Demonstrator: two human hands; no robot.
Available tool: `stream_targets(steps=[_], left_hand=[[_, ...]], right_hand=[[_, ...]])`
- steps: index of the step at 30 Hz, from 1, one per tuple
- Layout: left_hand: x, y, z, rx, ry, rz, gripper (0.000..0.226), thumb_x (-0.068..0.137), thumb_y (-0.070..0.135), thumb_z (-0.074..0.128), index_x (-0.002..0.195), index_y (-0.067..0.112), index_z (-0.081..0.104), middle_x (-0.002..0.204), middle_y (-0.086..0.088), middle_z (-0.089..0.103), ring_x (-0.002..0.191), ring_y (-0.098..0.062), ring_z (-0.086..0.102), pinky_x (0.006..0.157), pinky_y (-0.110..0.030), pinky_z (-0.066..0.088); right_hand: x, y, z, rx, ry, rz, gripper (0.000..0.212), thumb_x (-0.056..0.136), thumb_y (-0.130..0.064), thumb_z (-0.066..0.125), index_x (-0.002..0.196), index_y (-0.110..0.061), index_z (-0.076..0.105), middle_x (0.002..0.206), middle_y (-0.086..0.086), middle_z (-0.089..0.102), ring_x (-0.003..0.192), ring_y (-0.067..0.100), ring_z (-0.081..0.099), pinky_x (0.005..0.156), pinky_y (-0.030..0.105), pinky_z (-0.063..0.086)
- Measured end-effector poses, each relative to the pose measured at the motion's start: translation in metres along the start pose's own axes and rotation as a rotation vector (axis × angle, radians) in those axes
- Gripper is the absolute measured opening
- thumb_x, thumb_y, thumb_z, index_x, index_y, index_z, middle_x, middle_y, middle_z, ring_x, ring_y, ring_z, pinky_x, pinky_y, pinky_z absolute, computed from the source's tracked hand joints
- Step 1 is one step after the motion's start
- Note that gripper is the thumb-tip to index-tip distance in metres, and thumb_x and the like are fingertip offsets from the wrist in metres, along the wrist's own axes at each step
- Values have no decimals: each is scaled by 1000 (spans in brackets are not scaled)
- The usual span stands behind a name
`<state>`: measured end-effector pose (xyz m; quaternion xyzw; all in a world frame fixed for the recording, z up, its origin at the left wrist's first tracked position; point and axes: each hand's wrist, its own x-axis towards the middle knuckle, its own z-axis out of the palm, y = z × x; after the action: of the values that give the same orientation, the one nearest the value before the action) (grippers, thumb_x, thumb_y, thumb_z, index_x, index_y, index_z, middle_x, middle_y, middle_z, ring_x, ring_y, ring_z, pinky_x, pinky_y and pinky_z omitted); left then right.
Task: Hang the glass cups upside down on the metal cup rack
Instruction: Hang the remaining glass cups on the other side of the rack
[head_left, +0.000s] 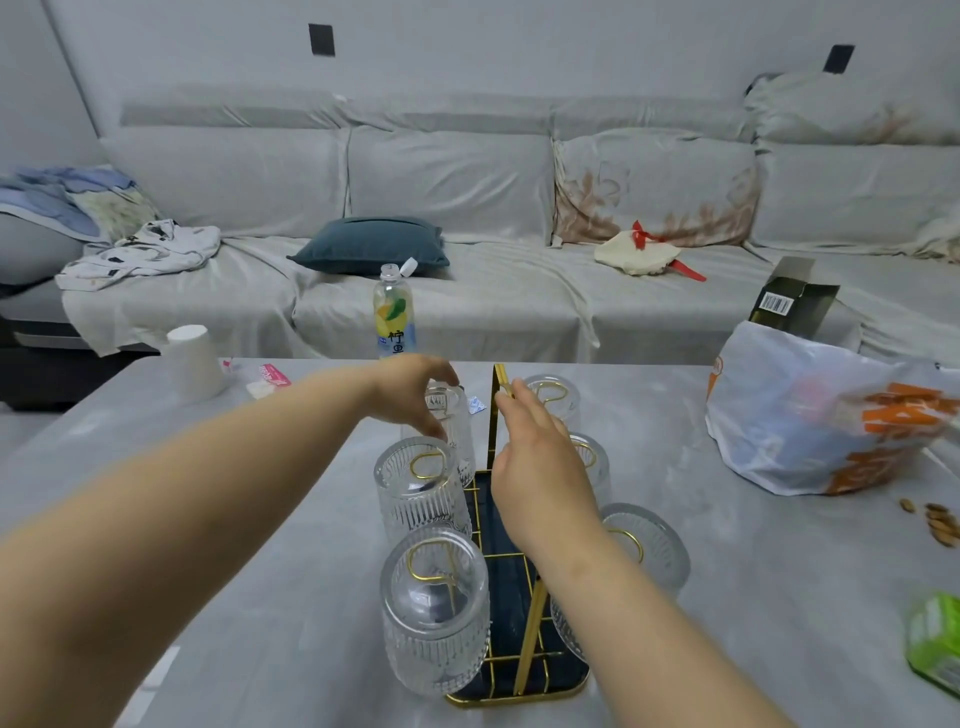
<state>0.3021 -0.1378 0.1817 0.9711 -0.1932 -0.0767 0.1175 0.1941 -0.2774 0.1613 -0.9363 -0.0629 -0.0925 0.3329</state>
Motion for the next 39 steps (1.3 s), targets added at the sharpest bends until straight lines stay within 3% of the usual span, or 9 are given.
stream_targets(steps=[3, 7, 12, 17, 23, 26, 29, 35, 39], left_hand=[[-4, -4, -6, -143, -29, 5, 54, 74, 29, 68, 122, 16, 48, 133, -6, 50, 121, -23, 45, 99, -32, 34], [-8, -4, -10, -265, 23, -14, 29, 86, 23, 52, 113, 12, 57, 123, -10, 59, 101, -16, 51, 90, -27, 35], [-10, 0, -5, -286, 90, -57, 30, 90, 19, 43, 116, 8, 54, 124, -13, 57, 110, -22, 52, 88, -28, 35], [-27, 1, -3, -404, 236, -42, 29, 90, 21, 44, 114, 9, 56, 121, -12, 59, 101, -15, 50, 87, -27, 35], [-74, -10, 15, -623, 463, -113, 23, 86, 15, 53, 107, 12, 60, 101, 2, 58, 95, -11, 52, 84, -26, 36], [-98, -14, 37, -805, 510, -159, 30, 81, 9, 59, 110, 11, 56, 106, 0, 57, 99, -15, 53, 85, -27, 39], [-110, -15, 60, -921, 435, -182, 48, 76, 11, 66, 120, 14, 47, 116, 2, 51, 106, -15, 50, 91, -30, 39], [-111, -9, 85, -973, 360, -118, 60, 70, 11, 72, 117, 31, 42, 115, 7, 52, 110, -13, 49, 94, -30, 35], [-106, -5, 90, -931, 420, -133, 65, 66, 15, 75, 122, 24, 42, 114, 7, 51, 109, -12, 47, 99, -31, 35]], right_hand=[[0, 0, 0, 5, 4, 2, 56, 87, 0, 36, 138, -18, 22, 154, -5, 11, 139, 17, 14, 111, 30, 20], [-1, 0, 0, 4, 4, -4, 56, 87, 1, 36, 138, -18, 24, 154, -5, 12, 138, 17, 15, 110, 30, 21], [0, 0, -1, -9, 10, 3, 54, 87, 0, 34, 138, -18, 24, 154, -5, 13, 138, 18, 15, 110, 30, 22], [-1, 0, 0, -14, 16, 3, 53, 87, -1, 34, 137, -18, 26, 154, -5, 14, 137, 18, 17, 110, 32, 24], [-4, -1, -1, 0, 17, -13, 52, 87, -2, 35, 136, -16, 28, 153, -3, 16, 137, 19, 18, 109, 31, 24], [-5, -2, -2, 7, 14, -17, 50, 87, -2, 35, 135, -15, 31, 153, -2, 17, 136, 20, 21, 107, 31, 25], [-6, -4, -3, 4, 16, -7, 50, 86, -1, 35, 133, -15, 34, 153, -2, 19, 135, 21, 23, 106, 31, 26], [-6, -6, -3, -1, 15, 11, 51, 85, 0, 37, 134, -15, 34, 152, -1, 20, 135, 21, 23, 106, 31, 26], [-6, -5, -2, -6, 18, 14, 50, 85, 0, 37, 133, -15, 35, 152, -2, 20, 135, 21, 24, 106, 32, 27]])
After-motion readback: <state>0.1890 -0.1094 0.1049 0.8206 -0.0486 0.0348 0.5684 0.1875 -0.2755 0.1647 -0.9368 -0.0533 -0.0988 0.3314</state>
